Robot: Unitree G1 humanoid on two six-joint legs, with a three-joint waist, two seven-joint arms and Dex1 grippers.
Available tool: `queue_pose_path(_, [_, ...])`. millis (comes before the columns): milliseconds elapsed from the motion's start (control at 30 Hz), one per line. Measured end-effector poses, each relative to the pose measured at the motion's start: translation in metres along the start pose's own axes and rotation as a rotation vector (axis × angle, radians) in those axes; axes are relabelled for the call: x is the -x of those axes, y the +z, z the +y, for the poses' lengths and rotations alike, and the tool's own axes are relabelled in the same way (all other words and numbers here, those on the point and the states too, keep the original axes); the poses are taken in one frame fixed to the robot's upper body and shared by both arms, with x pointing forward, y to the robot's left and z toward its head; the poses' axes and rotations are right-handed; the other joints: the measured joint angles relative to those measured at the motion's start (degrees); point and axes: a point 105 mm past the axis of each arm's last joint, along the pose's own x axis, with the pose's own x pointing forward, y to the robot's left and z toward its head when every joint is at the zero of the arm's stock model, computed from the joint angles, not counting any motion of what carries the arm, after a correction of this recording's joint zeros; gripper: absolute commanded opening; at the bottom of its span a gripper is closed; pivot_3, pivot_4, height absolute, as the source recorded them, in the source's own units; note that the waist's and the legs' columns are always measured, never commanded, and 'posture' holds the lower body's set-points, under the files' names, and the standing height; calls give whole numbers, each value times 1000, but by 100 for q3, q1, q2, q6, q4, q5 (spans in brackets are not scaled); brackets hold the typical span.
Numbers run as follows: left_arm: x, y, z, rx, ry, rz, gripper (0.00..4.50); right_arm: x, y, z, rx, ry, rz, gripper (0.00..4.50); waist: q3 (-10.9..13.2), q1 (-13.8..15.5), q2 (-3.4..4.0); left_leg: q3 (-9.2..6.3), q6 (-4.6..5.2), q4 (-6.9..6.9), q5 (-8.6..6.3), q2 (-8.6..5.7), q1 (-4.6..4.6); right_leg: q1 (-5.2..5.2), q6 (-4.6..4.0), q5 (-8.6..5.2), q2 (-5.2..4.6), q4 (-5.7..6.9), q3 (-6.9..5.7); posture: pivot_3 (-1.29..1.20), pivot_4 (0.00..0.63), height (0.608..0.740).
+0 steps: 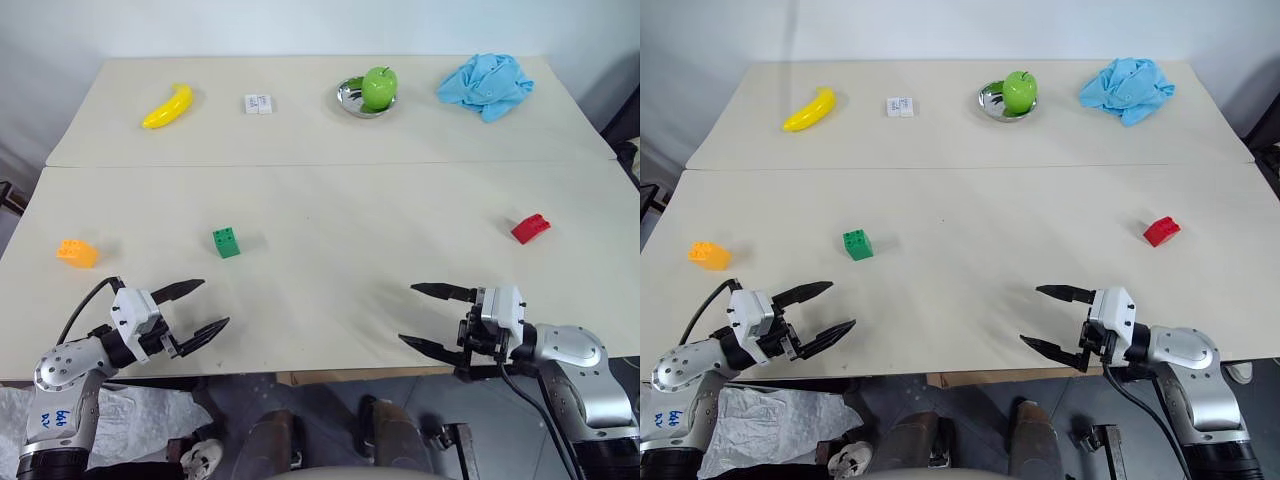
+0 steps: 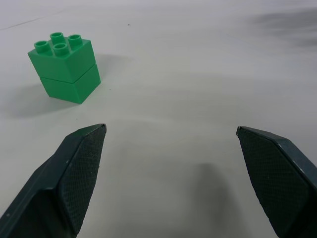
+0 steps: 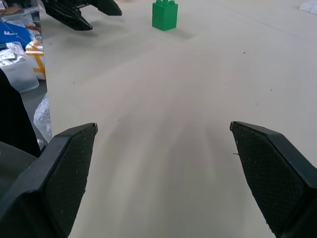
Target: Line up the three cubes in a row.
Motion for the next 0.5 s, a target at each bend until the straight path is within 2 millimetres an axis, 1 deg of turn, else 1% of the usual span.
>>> queue_pose_path(133, [-1,2,-1,20,-9,-4,4485,-2,0,-1,-2,-22,-8,4500,0,3,0,0,0,0,0,0,0,0,0,0,0,1,0,0,150,740])
queue_pose_path(200, [-3,8,-3,62,-31,-37,4485,-1,-1,-3,-1,-46,-4,4500,0,6,0,-1,0,1,0,0,-1,0,0,0,-1,1,0,0,150,740])
queue_pose_path(267, [-10,16,-5,109,-76,-72,4485,5,1,-10,-7,-147,-26,4500,0,29,0,-5,0,2,0,-1,-3,0,0,0,-1,1,-3,0,150,740])
queue_pose_path(333, [-25,35,-12,127,-155,-132,4485,23,4,-27,-32,-350,-68,4500,0,91,0,-9,0,5,0,-3,-6,1,0,0,-2,2,-4,0,150,740])
queue_pose_path(400, [-41,57,-19,95,-216,-207,4485,57,5,-46,-41,-591,-85,4500,0,145,1,-8,1,5,1,-11,-4,4,2,1,-3,2,4,0,150,740])
queue_pose_path(467, [-54,66,-28,84,-264,-251,4485,92,0,-56,-38,-801,-80,4500,-1,144,1,-4,0,0,0,-12,0,7,3,2,1,0,4,0,150,740])
queue_pose_path(500, [-59,67,-34,92,-289,-261,4485,108,-4,-59,-46,-896,-76,4500,-1,134,0,-1,0,-3,0,-10,0,6,3,2,6,-1,4,0,150,740])
